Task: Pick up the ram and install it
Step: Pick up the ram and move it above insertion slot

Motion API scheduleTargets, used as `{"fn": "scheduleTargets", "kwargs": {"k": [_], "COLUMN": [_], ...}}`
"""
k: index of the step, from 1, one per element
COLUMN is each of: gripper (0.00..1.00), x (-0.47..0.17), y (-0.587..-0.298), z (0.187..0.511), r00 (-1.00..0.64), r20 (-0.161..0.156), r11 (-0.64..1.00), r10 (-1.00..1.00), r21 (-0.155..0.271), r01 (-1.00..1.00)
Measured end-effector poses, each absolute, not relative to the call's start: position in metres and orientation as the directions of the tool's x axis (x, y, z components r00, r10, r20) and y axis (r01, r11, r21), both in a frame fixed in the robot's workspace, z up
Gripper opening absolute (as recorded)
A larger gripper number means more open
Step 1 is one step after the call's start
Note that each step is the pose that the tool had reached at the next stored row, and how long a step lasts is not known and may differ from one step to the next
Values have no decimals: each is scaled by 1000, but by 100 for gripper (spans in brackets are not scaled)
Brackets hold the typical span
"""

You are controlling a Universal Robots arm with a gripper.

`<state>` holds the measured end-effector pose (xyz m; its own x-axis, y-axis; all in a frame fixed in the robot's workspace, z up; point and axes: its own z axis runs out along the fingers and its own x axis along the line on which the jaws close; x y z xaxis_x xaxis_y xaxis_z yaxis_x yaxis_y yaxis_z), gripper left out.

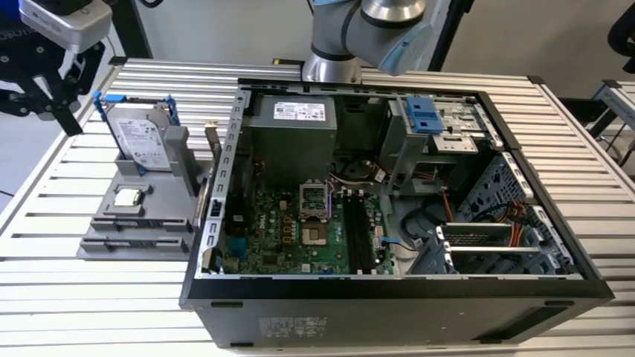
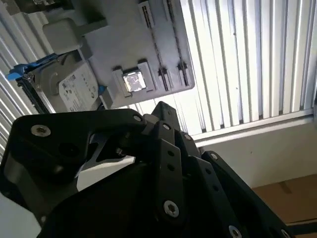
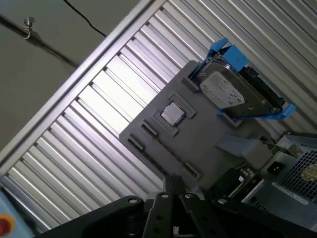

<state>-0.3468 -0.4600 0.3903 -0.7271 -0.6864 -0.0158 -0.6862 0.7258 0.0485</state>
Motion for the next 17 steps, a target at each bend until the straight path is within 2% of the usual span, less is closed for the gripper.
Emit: {"fn": "scheduleTargets", "kwargs": {"k": [17], "gripper": [0], "x": [-347], "y": [-460], "z": [390], "r00": [-499], "r20": [-14], "r11": [498], "r10": [-866], "r21": [46], "r01": [-866]}}
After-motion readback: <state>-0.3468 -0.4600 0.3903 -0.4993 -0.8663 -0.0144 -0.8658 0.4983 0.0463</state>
